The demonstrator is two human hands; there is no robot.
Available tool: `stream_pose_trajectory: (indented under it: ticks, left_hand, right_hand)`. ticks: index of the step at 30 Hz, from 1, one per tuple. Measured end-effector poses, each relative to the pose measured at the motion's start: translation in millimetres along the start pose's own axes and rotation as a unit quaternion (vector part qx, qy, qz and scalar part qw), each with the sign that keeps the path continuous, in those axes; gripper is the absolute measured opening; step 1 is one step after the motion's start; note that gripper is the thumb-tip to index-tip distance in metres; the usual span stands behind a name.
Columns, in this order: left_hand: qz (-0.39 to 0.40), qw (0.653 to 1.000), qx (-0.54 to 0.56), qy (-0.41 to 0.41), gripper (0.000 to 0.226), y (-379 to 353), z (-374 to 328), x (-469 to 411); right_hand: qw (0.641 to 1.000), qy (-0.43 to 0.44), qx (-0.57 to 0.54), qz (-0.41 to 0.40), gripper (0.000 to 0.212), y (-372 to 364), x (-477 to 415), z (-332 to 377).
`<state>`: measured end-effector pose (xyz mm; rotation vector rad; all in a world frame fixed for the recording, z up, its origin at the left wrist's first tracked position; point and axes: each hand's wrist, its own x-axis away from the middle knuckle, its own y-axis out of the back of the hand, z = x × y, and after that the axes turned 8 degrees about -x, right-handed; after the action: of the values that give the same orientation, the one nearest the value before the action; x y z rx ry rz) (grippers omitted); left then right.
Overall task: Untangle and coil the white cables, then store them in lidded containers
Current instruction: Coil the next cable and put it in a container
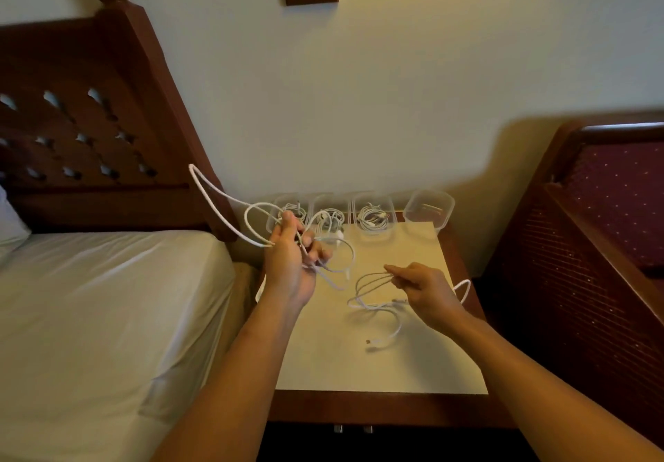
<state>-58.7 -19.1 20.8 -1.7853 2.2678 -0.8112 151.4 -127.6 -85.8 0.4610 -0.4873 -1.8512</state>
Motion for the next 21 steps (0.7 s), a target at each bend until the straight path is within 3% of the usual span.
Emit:
stream_pose_trajectory:
  ticks: [3,8,13,18,21]
  left_hand:
    - [-0.009,0.998,-0.067,-0.012,0.035,-6.4,0.9,-3.7]
    - [0.041,0.996,-0.08,-0.009,0.034,-19.3,1.3,6.9]
    - [0.104,0.988,-0.107,0.037,0.033,-20.2,-2.8,37.5]
    - [0.197,0.97,-0.111,0.095,0.032,-20.0,-10.9,80.6]
    - [0.234,0.961,-0.105,0.105,0.032,-18.0,-15.4,101.6]
  right_hand:
    - [0.998,-0.024,0.002,-0.065,0.037,-2.4,0.2,0.4]
    - [0.991,-0.024,0.124,-0.048,0.046,-6.3,0.3,29.3]
    - [0.979,0.033,-0.163,-0.12,0.034,4.0,33.6,87.2]
    - [0.95,0.029,-0.31,-0.031,0.033,12.2,66.5,108.0]
    - [0.956,0.014,-0.289,0.046,0.029,13.5,83.1,103.8]
